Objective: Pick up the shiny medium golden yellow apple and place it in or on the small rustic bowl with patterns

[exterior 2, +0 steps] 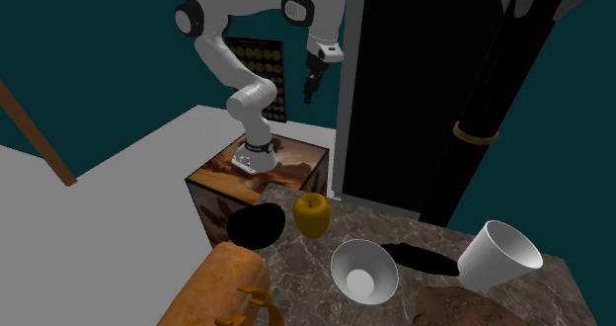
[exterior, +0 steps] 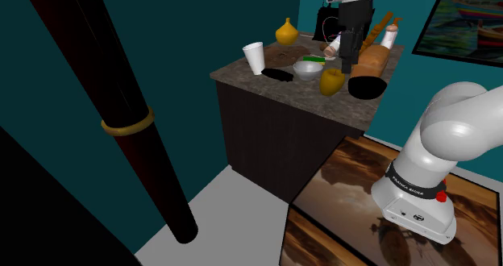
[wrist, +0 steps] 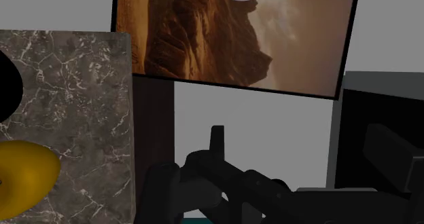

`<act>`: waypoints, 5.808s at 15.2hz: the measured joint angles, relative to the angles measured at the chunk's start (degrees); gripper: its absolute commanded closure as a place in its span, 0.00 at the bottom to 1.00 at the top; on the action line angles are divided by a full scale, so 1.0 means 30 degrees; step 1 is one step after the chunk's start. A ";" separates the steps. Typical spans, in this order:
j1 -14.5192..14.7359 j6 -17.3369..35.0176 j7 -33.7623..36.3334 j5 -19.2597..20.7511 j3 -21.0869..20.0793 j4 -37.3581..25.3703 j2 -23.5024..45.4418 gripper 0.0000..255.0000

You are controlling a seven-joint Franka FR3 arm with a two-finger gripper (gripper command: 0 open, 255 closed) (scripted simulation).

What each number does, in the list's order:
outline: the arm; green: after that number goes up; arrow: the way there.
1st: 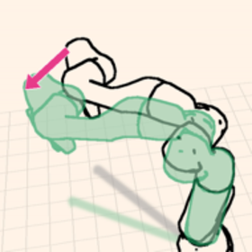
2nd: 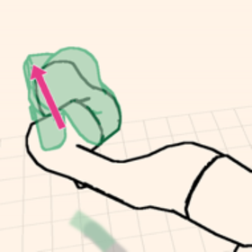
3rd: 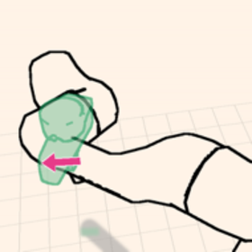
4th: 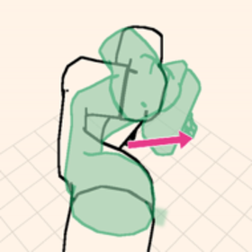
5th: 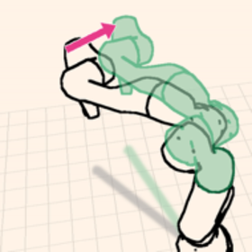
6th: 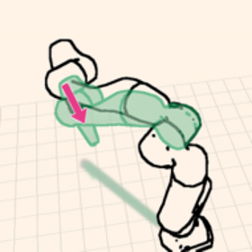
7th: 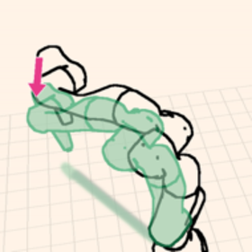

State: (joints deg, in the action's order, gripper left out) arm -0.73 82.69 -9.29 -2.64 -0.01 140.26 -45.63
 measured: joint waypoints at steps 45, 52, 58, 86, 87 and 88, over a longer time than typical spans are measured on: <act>0.0820 1.9192 -1.6843 0.4441 1.3655 0.0300 0.9689 1.00; 0.0819 1.9193 -1.6843 0.4441 1.3656 0.0296 0.9688 1.00; 0.0684 1.8322 -1.6617 0.4668 1.3372 -0.0139 0.9212 1.00; 0.0040 1.0511 -1.6505 0.5264 1.1826 -0.5390 0.6382 1.00; -0.0101 1.0218 -1.6822 0.5346 1.2007 -0.5556 0.6194 1.00; -0.0250 0.9832 -1.7191 0.5435 1.2202 -0.5804 0.5998 1.00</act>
State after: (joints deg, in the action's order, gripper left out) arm -1.48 112.18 -60.86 13.66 36.60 122.84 -27.63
